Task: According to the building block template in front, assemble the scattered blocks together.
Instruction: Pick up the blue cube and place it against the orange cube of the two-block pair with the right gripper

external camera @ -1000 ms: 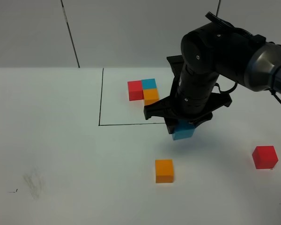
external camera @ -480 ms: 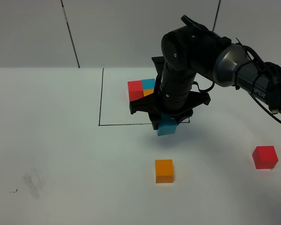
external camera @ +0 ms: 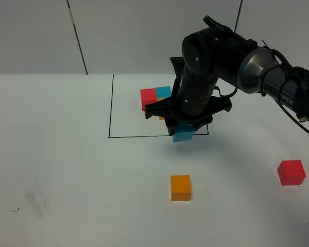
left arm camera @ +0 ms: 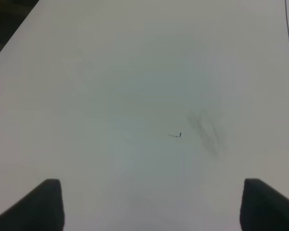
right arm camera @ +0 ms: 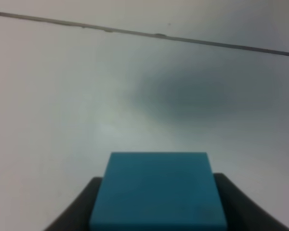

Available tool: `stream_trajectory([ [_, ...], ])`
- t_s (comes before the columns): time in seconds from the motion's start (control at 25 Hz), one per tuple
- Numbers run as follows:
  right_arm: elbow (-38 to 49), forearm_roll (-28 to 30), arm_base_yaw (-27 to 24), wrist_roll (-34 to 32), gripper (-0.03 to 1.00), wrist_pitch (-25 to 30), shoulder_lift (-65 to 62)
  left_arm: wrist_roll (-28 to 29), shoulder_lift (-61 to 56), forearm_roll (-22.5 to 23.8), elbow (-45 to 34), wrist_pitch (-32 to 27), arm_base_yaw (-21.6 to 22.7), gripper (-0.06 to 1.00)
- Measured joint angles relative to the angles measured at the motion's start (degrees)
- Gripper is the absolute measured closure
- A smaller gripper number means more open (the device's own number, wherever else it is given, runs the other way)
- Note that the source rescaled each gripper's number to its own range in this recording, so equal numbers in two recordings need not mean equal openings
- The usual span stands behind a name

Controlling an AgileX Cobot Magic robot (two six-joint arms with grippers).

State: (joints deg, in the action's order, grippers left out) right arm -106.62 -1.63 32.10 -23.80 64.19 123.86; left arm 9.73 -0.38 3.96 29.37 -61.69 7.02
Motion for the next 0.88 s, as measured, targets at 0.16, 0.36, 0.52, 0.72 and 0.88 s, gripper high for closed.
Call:
stream_trajectory([
  [0.16, -0.05, 0.46, -1.22, 0.00, 0.96, 0.96, 2.02, 0.00, 0.00, 0.00, 0.00, 0.00, 0.00, 0.10],
  [0.36, -0.09, 0.59, -2.04, -0.37, 0.96, 0.72, 4.55, 0.00, 0.00, 0.00, 0.00, 0.00, 0.00, 0.10],
  [0.52, -0.09, 0.52, -2.38, -0.61, 0.96, 0.38, 5.83, 0.00, 0.00, 0.00, 0.00, 0.00, 0.00, 0.10],
  [0.72, -0.09, 0.29, -2.38, -0.86, 0.96, 0.14, 7.58, 0.00, 0.00, 0.00, 0.00, 0.00, 0.00, 0.10],
  [0.88, -0.09, -0.50, -2.25, -0.97, 0.96, -0.13, 8.94, 0.00, 0.00, 0.00, 0.00, 0.00, 0.00, 0.10],
])
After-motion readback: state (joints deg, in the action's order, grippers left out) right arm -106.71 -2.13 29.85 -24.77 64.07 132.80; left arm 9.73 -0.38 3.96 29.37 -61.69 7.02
